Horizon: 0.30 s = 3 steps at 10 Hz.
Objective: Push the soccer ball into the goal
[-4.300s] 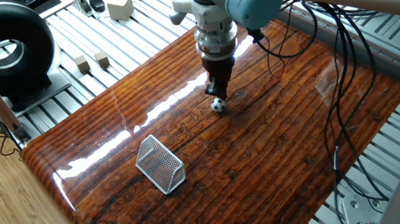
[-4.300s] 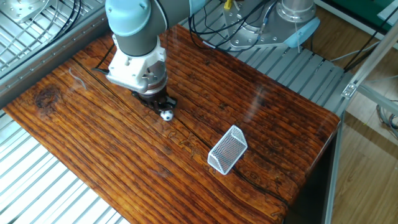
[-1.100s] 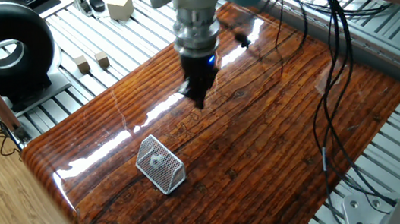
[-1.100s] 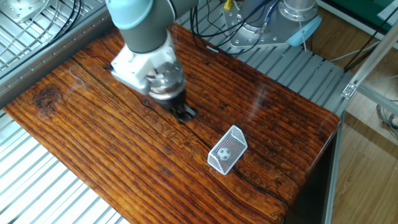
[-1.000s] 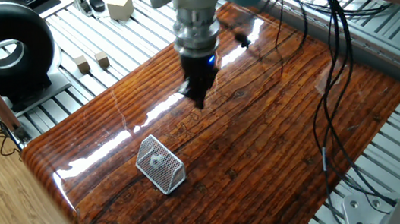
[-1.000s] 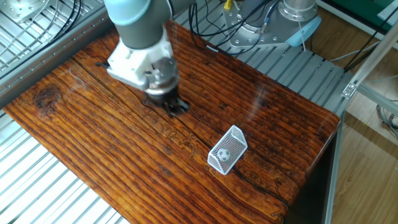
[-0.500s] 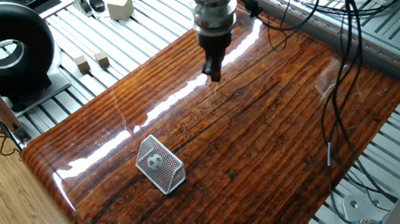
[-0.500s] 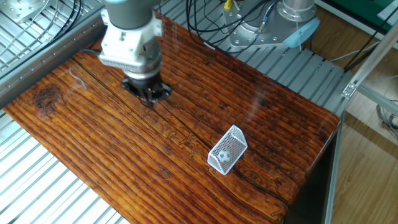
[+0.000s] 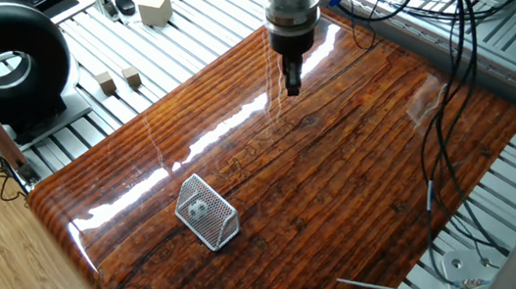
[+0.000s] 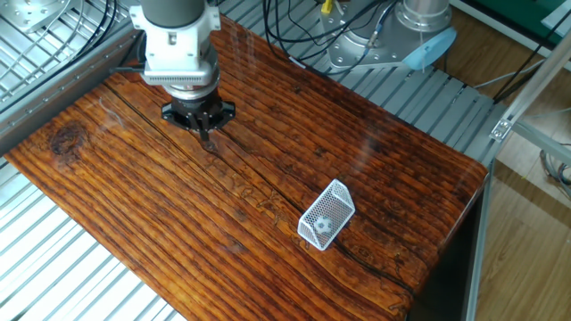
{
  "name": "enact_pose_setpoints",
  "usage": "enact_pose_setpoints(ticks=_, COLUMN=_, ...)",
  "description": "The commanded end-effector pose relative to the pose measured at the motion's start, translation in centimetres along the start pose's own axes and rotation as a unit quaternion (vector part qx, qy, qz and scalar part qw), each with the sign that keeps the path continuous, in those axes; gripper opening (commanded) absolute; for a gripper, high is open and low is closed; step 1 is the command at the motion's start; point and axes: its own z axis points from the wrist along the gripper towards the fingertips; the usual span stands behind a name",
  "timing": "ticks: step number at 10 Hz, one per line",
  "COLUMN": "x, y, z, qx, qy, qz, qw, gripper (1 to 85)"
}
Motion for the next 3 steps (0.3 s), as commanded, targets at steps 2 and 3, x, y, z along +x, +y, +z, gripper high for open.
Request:
enact_pose_setpoints(ticks=2, x=-0.26, y=-0.01, z=0.05, qx=-0.011, qy=-0.019, qz=-0.006, qw=0.9997, gripper=1.0)
enact_pose_setpoints(ticks=3, x=-0.38, y=0.11, z=0.02, qx=-0.012, qy=-0.02, qz=-0.002, qw=0.9997, gripper=1.0)
